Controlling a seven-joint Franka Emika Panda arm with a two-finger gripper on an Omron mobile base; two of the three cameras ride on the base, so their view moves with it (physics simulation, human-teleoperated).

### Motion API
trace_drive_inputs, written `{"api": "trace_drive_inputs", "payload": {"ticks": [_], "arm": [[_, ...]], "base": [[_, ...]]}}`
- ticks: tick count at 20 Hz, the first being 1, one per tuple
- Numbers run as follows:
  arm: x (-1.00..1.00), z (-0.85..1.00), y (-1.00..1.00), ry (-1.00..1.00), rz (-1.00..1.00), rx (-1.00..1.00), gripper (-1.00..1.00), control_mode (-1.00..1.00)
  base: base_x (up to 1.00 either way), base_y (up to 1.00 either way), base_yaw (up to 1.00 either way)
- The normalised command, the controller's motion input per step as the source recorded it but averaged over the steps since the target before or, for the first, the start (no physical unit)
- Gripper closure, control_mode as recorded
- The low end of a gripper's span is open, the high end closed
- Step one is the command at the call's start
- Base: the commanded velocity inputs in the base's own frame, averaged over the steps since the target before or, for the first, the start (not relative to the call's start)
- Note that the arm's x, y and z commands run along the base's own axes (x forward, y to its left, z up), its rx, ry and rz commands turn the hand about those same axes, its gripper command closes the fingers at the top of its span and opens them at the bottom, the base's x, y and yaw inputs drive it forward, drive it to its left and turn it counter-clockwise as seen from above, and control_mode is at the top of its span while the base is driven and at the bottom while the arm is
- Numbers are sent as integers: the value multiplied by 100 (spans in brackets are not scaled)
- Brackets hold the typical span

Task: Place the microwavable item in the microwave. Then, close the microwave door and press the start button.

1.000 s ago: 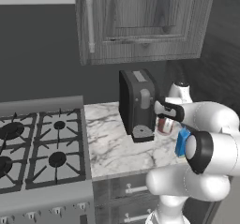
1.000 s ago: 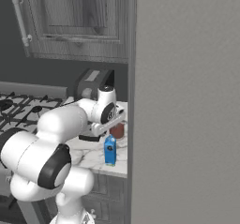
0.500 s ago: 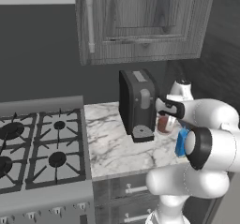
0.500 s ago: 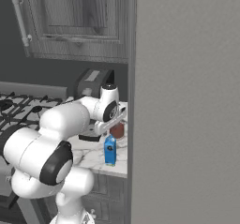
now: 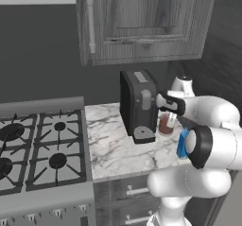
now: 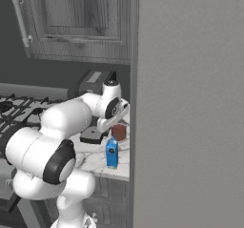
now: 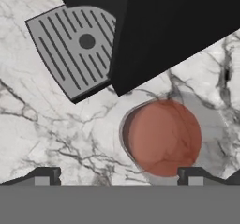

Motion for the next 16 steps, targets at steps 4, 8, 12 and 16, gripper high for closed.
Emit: {"api": "trace_drive_inputs", "payload": {"ticks": [4, 8, 12, 16], "arm": [[26, -7, 0, 2, 1, 0, -100, -100], [24, -33, 0, 5, 2, 0, -100, -100], [8, -44, 0, 6, 3, 0, -100, -100], [0, -48, 0, 6, 5, 0, -100, -100]], "base": [[0, 0, 0], [0, 0, 0], [0, 0, 0], [0, 0, 0]]}}
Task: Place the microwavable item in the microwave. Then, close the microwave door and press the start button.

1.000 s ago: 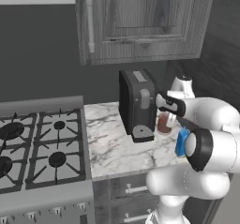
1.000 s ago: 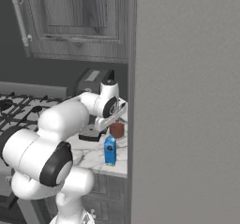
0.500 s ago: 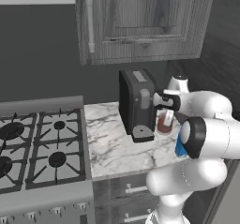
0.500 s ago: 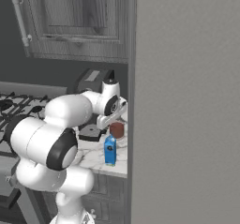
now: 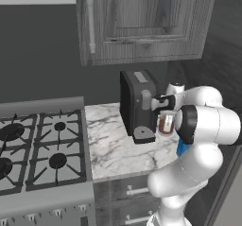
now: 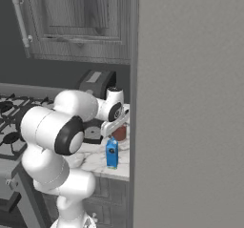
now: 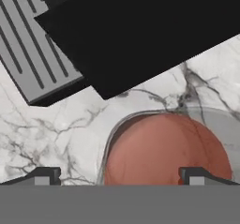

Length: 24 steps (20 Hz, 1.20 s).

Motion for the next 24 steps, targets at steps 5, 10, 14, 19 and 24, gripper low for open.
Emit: {"api": "trace_drive_inputs", "payload": {"ticks": [5, 10, 14, 19, 24], "arm": [[0, -49, 0, 8, 7, 0, -100, -100], [0, -50, 0, 8, 7, 0, -100, -100], [-20, -47, 0, 5, 8, -2, 100, -100], [-14, -9, 1, -1, 4, 0, 100, -100], [-1, 19, 14, -9, 0, 0, 100, -100]], "base": [[0, 0, 0], [0, 0, 0], [0, 0, 0], [0, 0, 0], [0, 0, 0]]}}
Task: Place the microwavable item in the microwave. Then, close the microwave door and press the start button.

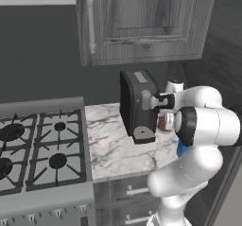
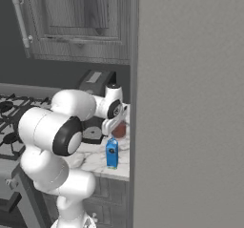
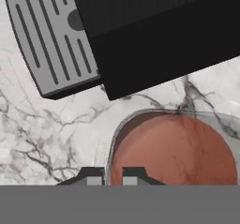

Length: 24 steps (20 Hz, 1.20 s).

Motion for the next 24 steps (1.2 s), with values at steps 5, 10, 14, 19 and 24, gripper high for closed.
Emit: {"api": "trace_drive_inputs", "payload": {"ticks": [5, 10, 14, 19, 24], "arm": [[0, 62, 13, -22, 0, -4, 100, -100], [-11, 96, 2, -28, 0, -6, 100, -100], [-56, 100, 0, -15, 0, -2, 100, -100], [-85, 100, 6, -3, 0, 0, 100, -100], [-100, 92, 21, 1, 0, 0, 100, -100]], "base": [[0, 0, 0], [0, 0, 0], [0, 0, 0], [0, 0, 0], [0, 0, 0]]}}
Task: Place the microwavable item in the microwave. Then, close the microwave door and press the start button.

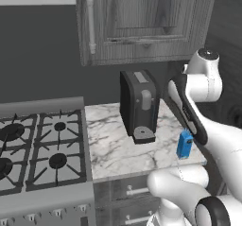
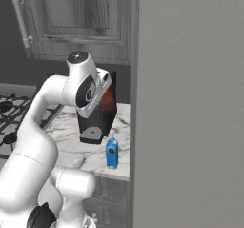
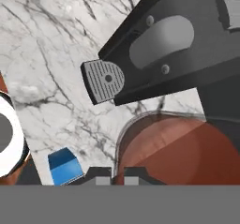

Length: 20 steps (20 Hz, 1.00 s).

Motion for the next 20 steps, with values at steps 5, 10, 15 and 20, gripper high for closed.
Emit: {"api": "trace_drive_inputs", "payload": {"ticks": [5, 10, 15, 20], "arm": [[-98, 69, 53, 5, 0, 0, 100, -100], [-71, 15, 61, 11, 0, 0, 100, -100], [-28, -21, 42, 9, 2, 0, 100, -100], [-5, -14, 25, 3, 3, 0, 100, -100]], "base": [[0, 0, 0], [0, 0, 0], [0, 0, 0], [0, 0, 0]]}}
